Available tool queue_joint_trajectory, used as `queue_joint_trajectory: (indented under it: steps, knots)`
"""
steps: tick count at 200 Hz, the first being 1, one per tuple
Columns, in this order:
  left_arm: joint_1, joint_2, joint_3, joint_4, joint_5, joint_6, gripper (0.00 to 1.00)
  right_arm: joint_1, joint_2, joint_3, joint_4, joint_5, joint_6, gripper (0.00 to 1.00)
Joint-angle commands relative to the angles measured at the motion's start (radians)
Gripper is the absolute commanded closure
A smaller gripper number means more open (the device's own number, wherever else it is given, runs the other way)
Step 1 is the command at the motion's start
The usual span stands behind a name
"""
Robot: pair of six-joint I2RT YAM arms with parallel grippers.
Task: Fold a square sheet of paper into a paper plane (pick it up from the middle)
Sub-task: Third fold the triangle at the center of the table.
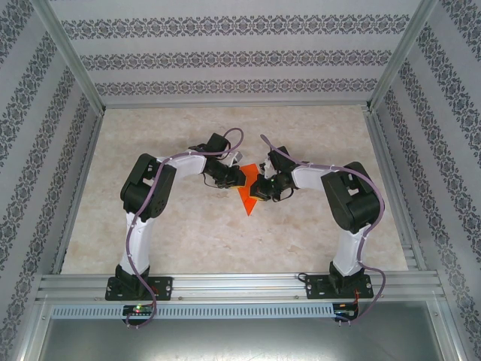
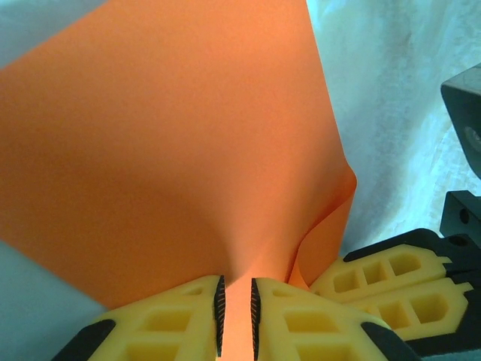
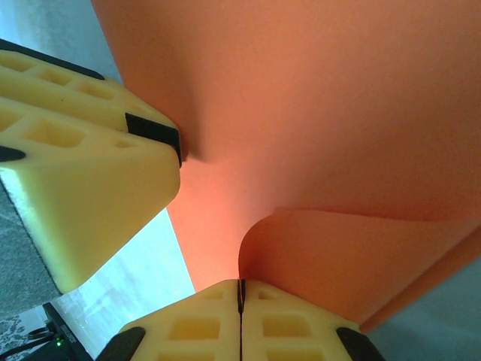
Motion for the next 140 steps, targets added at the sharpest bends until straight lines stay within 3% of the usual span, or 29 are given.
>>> queue_joint_trajectory:
  steps: [1, 61, 140]
  knots:
    - [0.010, 0.014, -0.016, -0.003, 0.007, -0.013, 0.78, 0.012, 0.028, 0.020, 0.000, 0.014, -0.002, 0.93]
    - [0.010, 0.026, -0.014, 0.005, 0.019, -0.018, 0.78, 0.012, 0.041, 0.016, 0.006, 0.009, -0.002, 0.91]
    - [0.010, 0.009, -0.009, 0.021, 0.040, -0.032, 0.75, 0.014, 0.044, 0.008, 0.005, 0.009, -0.009, 0.70]
